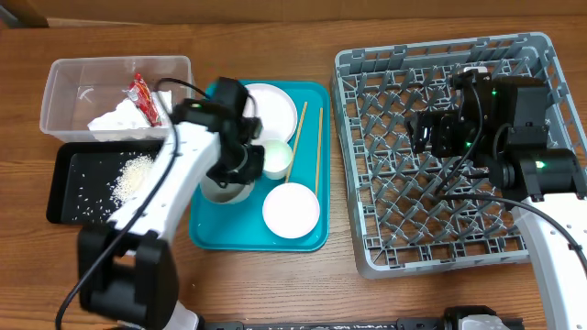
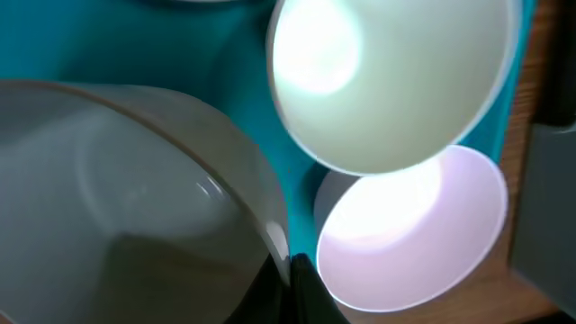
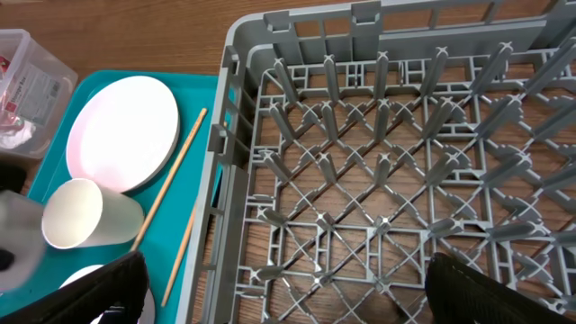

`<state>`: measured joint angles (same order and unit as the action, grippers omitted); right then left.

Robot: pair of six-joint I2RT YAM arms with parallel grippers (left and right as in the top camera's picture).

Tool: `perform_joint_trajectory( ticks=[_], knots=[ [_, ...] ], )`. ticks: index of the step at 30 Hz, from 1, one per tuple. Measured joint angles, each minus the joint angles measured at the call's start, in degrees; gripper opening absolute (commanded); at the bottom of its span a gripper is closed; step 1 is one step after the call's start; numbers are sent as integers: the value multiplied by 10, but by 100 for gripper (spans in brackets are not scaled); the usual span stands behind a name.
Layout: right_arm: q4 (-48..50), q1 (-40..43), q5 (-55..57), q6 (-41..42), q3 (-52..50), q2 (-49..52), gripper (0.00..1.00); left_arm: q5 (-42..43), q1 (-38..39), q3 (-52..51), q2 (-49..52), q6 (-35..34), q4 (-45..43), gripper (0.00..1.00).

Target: Sort waste into correct bins and load items into the dishwasher

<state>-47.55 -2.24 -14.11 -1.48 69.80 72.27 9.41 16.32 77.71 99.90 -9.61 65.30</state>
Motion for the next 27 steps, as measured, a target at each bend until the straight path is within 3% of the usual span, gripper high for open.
perform_joint_trajectory(
  ticks=[6,9,11,15,18,19,20,25,27],
  knots=[
    [0,0,0,0,0,0,100,-57,43,-2,63,-38,23,6],
    [0,0,0,0,0,0,100,-70,43,-2,68,-46,23,27],
    [0,0,0,0,0,0,100,-72,43,-2,68,-50,24,35],
    [2,0,0,0,0,0,100,-77,43,20,69,-53,69,41],
    [5,0,0,0,0,0,100,-79,43,106,71,-49,119,61],
    [6,0,0,0,0,0,100,-80,43,136,71,-45,125,73],
    [6,0,0,0,0,0,100,-80,43,167,71,-39,127,76],
    [6,0,-5,0,0,0,100,-80,43,218,71,-25,53,72],
    [6,0,-7,0,0,0,100,-80,43,218,76,-20,25,58]
  ],
)
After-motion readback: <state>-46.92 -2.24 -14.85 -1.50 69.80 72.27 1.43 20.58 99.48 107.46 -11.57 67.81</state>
